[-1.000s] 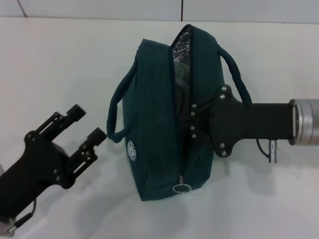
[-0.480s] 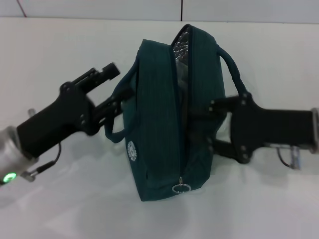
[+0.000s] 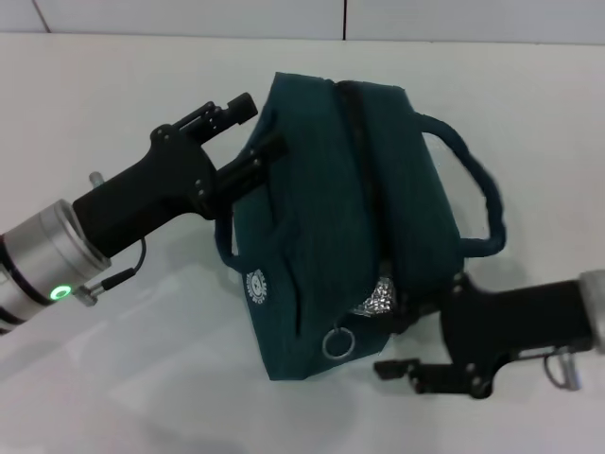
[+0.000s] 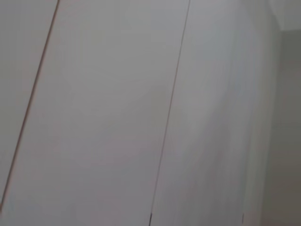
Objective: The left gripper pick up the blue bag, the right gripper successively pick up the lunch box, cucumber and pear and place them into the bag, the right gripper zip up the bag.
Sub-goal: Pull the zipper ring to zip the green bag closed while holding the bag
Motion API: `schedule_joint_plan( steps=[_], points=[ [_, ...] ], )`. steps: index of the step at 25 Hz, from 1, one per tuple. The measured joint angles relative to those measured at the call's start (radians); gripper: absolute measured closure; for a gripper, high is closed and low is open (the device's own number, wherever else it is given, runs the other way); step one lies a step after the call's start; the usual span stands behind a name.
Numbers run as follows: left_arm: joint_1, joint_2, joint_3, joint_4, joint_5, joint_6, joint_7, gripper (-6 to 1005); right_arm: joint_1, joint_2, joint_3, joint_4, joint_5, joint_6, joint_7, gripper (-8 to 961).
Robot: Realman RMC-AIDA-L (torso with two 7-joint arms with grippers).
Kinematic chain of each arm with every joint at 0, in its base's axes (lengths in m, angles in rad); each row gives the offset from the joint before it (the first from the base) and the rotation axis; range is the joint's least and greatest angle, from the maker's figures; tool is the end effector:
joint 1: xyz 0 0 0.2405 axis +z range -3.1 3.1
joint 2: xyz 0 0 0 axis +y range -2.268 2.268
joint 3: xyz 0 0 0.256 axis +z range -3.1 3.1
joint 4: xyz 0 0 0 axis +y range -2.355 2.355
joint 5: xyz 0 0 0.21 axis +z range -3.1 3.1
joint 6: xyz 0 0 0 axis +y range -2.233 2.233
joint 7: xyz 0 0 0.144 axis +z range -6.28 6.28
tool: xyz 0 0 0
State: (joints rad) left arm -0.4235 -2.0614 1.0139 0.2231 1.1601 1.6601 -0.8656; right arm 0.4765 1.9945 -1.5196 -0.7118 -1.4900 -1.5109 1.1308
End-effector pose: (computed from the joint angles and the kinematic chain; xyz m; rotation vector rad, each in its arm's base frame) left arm -0.2616 0.2868 -0.0168 -2.2752 -0.4644 -1.3191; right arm 0.2131 0.2886 -0.0531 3.0109 0.0340 -0.6930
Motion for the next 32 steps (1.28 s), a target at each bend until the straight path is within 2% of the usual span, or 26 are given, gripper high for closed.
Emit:
schedule_joint_plan(
  steps=[2, 9, 14, 19, 21, 24, 26, 27, 30, 32],
  points=[
    [-0.004, -0.002, 0.001, 0.005, 0.0, -0.014, 0.003, 369, 0.004, 0.015, 0.004, -0.008, -0.053, 0.023, 0.028, 541],
    [-0.006, -0.01, 0.003, 0.007, 0.0, -0.034, 0.01, 369, -0.017, 0.017, 0.083, -0.031, -0.059, -0.054, 0.013, 545],
    [-0.002, -0.013, 0.001, 0.007, -0.001, -0.036, 0.011, 369, -0.023, -0.001, 0.125, -0.045, -0.067, -0.157, 0.006, 545],
    [-0.001, -0.015, 0.003, 0.007, -0.001, -0.036, 0.011, 369, -0.072, -0.001, 0.371, -0.041, -0.069, -0.342, -0.069, 546],
    [-0.002, -0.016, 0.003, 0.007, -0.001, -0.036, 0.011, 369, -0.089, -0.006, 0.429, -0.037, -0.077, -0.388, -0.107, 546],
    [-0.004, -0.016, 0.004, 0.007, -0.001, -0.035, 0.011, 369, -0.092, -0.025, 0.444, -0.022, -0.124, -0.378, -0.108, 546],
    [-0.007, -0.018, 0.005, 0.007, 0.0, -0.035, 0.011, 369, -0.068, -0.026, 0.442, 0.009, -0.183, -0.348, -0.084, 546],
    [-0.009, -0.019, 0.006, 0.008, 0.0, -0.035, 0.011, 369, -0.055, -0.022, 0.442, 0.025, -0.207, -0.33, -0.074, 546],
    [-0.012, -0.021, 0.006, 0.013, 0.001, -0.035, 0.011, 368, -0.001, 0.015, 0.438, 0.083, -0.291, -0.211, -0.049, 546],
    [-0.016, -0.022, 0.006, 0.014, 0.003, -0.035, 0.011, 368, 0.023, 0.031, 0.408, 0.116, -0.299, -0.134, -0.047, 546]
  ],
)
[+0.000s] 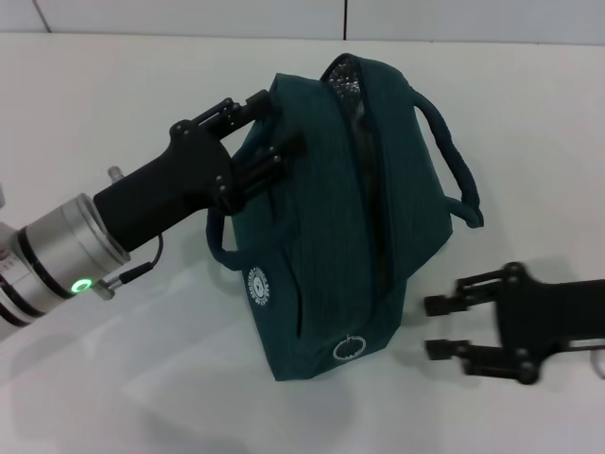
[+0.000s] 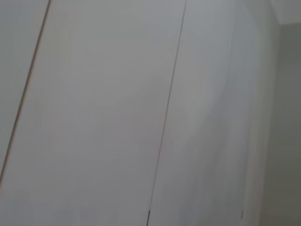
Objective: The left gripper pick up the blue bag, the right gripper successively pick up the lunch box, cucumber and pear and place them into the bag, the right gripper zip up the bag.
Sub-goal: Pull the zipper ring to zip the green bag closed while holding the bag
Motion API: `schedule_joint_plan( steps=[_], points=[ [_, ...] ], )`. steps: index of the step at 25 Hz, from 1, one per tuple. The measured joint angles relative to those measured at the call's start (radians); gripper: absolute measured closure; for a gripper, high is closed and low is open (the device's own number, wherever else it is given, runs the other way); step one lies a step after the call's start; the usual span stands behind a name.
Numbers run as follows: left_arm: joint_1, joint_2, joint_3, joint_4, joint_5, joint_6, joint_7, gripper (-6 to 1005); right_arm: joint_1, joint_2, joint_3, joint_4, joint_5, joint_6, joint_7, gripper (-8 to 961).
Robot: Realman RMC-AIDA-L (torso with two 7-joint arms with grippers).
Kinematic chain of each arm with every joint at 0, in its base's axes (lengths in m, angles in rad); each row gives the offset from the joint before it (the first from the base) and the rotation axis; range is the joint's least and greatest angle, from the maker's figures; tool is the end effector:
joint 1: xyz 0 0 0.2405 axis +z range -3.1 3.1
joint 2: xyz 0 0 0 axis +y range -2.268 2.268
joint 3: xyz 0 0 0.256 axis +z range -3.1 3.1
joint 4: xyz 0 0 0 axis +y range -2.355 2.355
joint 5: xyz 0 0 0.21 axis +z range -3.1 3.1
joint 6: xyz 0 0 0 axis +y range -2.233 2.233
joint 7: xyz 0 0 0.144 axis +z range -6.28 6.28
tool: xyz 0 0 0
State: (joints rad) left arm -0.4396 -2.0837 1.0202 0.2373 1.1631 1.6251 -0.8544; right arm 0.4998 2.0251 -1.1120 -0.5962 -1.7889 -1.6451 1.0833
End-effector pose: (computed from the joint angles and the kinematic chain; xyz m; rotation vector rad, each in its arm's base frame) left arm -0.2535 0.2925 -0.0261 -2.2860 -0.4504 -1.3049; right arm 0.2452 0.2927 -0.0305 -3.0464 0.0970 0.7054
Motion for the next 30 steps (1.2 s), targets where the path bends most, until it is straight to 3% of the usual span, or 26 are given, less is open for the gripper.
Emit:
schedule_joint_plan(
  steps=[8, 17, 25, 30],
  points=[
    [-0.003, -0.003, -0.003, -0.007, 0.002, -0.001, 0.022, 369, 0.078, 0.003, -0.213, 0.061, 0.11, 0.165, 0.035, 547],
    [-0.002, -0.003, -0.002, -0.009, -0.001, 0.003, 0.023, 368, 0.114, 0.003, -0.348, 0.056, 0.155, 0.225, 0.048, 547],
    [-0.003, -0.004, 0.0, -0.009, -0.002, 0.001, 0.023, 368, 0.154, 0.003, -0.529, 0.05, 0.237, 0.308, 0.05, 548],
    [-0.002, -0.004, 0.0, -0.009, -0.002, 0.002, 0.023, 369, 0.147, 0.003, -0.558, 0.02, 0.261, 0.303, 0.05, 548]
  ],
)
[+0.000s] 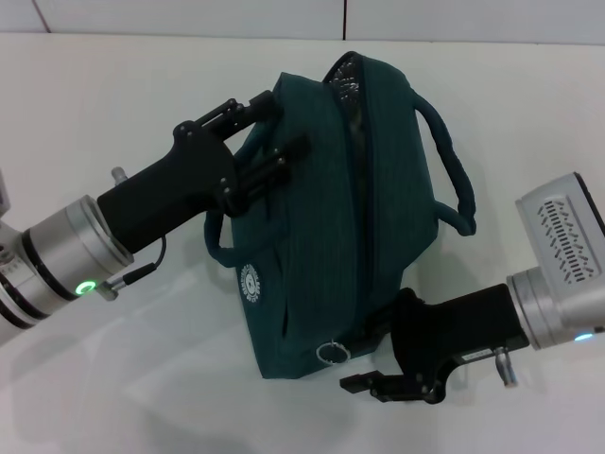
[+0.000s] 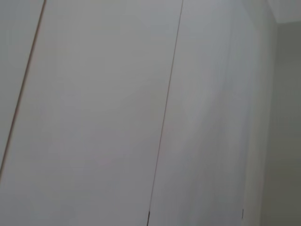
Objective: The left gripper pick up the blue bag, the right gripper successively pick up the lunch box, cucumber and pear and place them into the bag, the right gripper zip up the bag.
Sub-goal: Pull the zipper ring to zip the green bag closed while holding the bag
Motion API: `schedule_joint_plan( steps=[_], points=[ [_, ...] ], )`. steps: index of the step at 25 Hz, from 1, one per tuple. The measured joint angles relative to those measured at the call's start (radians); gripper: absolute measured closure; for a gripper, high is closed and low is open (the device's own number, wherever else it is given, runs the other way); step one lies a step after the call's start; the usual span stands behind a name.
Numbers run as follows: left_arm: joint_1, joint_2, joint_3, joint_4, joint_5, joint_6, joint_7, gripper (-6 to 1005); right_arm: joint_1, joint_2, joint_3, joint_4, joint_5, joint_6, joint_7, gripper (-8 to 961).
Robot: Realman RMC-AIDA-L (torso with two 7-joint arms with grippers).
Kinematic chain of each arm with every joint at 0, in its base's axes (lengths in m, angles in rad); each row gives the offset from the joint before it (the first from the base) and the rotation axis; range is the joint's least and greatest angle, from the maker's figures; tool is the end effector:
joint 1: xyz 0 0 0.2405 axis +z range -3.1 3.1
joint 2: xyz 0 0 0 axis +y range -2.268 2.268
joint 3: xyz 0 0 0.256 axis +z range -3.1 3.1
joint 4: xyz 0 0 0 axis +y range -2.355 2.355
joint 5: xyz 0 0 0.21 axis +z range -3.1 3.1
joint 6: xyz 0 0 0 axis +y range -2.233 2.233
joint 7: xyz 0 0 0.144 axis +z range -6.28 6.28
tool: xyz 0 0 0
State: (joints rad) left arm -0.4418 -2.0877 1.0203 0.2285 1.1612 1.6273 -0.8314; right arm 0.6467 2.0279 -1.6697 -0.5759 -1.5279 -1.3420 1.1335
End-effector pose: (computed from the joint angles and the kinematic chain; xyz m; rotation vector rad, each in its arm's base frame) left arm -0.2525 0.2914 -0.0283 -2.2829 -0.4336 -1.3028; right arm 0.1989 0.3039 -0.0981 2.9985 0.1175 -0.4116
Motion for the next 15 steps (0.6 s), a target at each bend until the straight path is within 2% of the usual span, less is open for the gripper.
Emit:
schedule_joint_plan(
  steps=[4, 7, 11, 15],
  points=[
    [0.002, 0.0, 0.0, 0.0, 0.0, 0.002, 0.0, 372, -0.004, 0.0, -0.022, -0.018, 0.014, 0.003, 0.0, 548],
    [0.003, 0.0, -0.001, 0.0, 0.0, 0.001, 0.0, 374, -0.005, 0.0, -0.024, -0.019, 0.015, 0.007, 0.0, 643],
    [0.001, 0.0, -0.006, 0.0, 0.0, 0.0, 0.0, 376, -0.002, 0.0, -0.04, -0.019, 0.038, 0.018, 0.0, 657],
    [-0.001, 0.0, -0.006, 0.0, 0.0, -0.008, 0.0, 376, 0.002, 0.0, -0.093, -0.022, 0.077, 0.085, 0.009, 664]
  ],
)
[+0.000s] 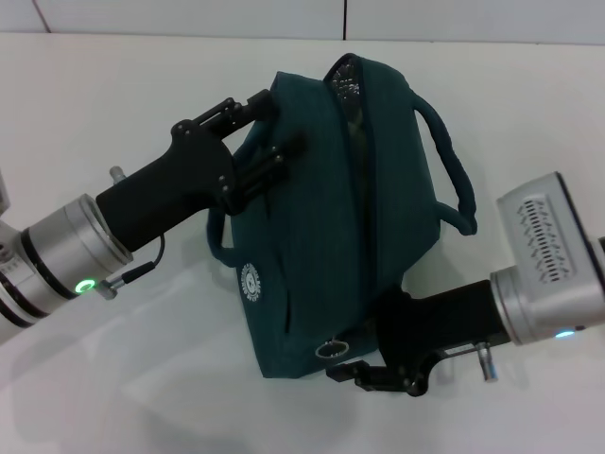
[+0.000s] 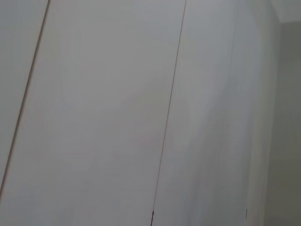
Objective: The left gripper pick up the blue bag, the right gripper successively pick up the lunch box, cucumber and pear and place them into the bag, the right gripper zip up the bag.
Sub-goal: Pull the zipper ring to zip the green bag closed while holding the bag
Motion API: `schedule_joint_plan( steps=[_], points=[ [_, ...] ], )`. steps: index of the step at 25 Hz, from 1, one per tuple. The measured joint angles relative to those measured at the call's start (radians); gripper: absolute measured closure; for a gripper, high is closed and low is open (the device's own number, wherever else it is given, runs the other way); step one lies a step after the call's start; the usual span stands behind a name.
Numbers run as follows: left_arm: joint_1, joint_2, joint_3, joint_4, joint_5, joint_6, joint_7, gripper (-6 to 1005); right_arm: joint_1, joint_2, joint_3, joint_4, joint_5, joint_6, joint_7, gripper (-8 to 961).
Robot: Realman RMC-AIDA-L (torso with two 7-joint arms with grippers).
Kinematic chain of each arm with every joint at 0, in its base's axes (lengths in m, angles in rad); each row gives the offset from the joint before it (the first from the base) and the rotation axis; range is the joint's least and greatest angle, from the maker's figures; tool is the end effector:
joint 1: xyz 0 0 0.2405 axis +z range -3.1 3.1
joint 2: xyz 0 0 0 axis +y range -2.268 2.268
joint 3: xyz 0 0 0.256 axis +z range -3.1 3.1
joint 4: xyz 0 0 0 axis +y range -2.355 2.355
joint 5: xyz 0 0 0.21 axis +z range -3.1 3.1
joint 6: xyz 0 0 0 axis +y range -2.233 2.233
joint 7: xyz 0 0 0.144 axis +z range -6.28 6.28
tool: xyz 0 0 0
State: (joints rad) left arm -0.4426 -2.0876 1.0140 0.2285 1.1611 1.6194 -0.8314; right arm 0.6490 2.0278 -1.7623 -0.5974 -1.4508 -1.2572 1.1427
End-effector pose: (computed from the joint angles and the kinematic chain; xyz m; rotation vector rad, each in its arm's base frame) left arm -0.2534 0.2929 -0.0279 -2.2755 -0.4382 -1.2954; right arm 0.1921 0.3063 -0.1078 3.0312 0.1277 -0.4037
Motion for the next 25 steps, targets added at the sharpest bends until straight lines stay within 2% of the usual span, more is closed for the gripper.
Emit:
schedule_joint_plan(
  steps=[3, 8, 18, 22, 25],
  points=[
    [0.0, 0.001, 0.0, 0.0, 0.0, -0.005, 0.0, 376, 0.006, 0.0, -0.052, -0.006, 0.015, 0.034, 0.003, 668],
    [0.005, 0.001, 0.0, 0.005, 0.0, -0.005, 0.0, 375, 0.01, 0.0, -0.072, -0.017, 0.016, 0.041, 0.01, 674],
    [0.011, 0.002, 0.002, 0.007, 0.003, 0.005, 0.0, 375, -0.019, 0.0, -0.074, -0.071, 0.013, 0.034, -0.037, 796],
    [0.025, 0.002, 0.003, 0.009, 0.004, 0.042, 0.007, 376, -0.025, -0.001, -0.074, -0.089, 0.006, 0.027, -0.058, 881],
    [0.044, 0.001, -0.002, 0.009, 0.0, 0.085, 0.031, 376, -0.043, -0.002, -0.065, -0.103, 0.011, 0.009, -0.097, 897]
  ],
)
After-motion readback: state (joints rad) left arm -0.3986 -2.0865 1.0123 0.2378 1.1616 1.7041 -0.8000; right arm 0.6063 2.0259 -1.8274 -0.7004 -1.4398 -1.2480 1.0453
